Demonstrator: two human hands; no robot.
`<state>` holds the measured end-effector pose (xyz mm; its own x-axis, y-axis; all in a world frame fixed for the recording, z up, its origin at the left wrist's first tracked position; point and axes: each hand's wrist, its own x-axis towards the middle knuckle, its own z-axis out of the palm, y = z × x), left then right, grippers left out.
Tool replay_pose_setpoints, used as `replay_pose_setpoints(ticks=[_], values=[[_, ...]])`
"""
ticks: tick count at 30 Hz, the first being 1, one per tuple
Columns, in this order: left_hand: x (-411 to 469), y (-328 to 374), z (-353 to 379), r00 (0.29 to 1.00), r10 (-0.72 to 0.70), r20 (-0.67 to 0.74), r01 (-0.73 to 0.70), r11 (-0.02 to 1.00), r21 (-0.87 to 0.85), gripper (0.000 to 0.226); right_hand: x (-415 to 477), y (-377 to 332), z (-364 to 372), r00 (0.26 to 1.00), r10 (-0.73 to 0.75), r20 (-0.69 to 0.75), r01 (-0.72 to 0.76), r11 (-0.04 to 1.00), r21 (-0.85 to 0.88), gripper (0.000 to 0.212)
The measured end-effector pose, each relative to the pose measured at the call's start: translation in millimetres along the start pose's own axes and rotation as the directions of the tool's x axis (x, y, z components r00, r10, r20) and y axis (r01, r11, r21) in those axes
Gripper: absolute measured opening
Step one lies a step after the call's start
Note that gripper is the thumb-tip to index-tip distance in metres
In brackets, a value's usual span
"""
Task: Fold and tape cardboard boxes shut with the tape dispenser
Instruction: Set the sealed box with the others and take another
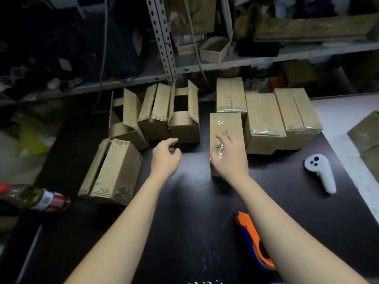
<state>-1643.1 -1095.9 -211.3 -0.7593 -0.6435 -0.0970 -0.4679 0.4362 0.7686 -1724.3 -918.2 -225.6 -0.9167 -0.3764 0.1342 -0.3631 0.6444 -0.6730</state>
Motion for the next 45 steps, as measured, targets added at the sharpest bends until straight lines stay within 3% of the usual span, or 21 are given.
replay_pose_setpoints(ticks=[4,7,11,17,23,35,39,45], values=[[33.4,2.9,-25.5,0.997,0.033,-0.063,-0.025,0.991,0.128,0.046,29.1,-26.4,22.5,0.987,-0.044,0.153,0.045,0.999,-0.009,0.053],[62.1,4.5,-30.5,0.993,0.112,-0.029,-0.1,0.959,0.266,0.046,52.6,-41.9,36.1,0.985,-0.035,0.172,0.04,0.999,-0.025,0.057],[86.4,4.9,-26.7,0.992,0.099,0.081,-0.123,0.912,0.392,0.05,83.5,-55.1,51.9,0.985,0.052,0.162,-0.042,0.997,-0.069,0.062],[101.5,-16.0,-14.8,0.987,0.089,0.134,-0.095,0.995,0.032,0.049,99.3,-67.4,67.8,0.961,0.196,0.197,-0.203,0.979,0.014,0.07],[100.9,-28.5,-10.9,0.997,0.048,0.068,-0.03,0.968,-0.249,0.039,86.5,-69.5,80.4,0.956,0.27,0.117,-0.283,0.951,0.124,0.073],[8.2,-40.7,-16.0,0.998,0.005,-0.057,-0.02,0.965,-0.262,0.02,-18.2,-71.1,51.4,0.948,0.277,0.154,-0.307,0.925,0.223,0.071],[-37.2,-52.3,-11.1,0.99,-0.129,-0.059,0.098,0.923,-0.372,0.019,-68.9,-61.8,32.4,0.95,0.256,0.18,-0.298,0.916,0.269,0.07],[-127.3,-57.2,-8.8,0.962,-0.272,0.04,0.26,0.856,-0.447,0.038,-137.0,-44.8,1.4,0.95,0.236,0.203,-0.288,0.914,0.287,0.061]])
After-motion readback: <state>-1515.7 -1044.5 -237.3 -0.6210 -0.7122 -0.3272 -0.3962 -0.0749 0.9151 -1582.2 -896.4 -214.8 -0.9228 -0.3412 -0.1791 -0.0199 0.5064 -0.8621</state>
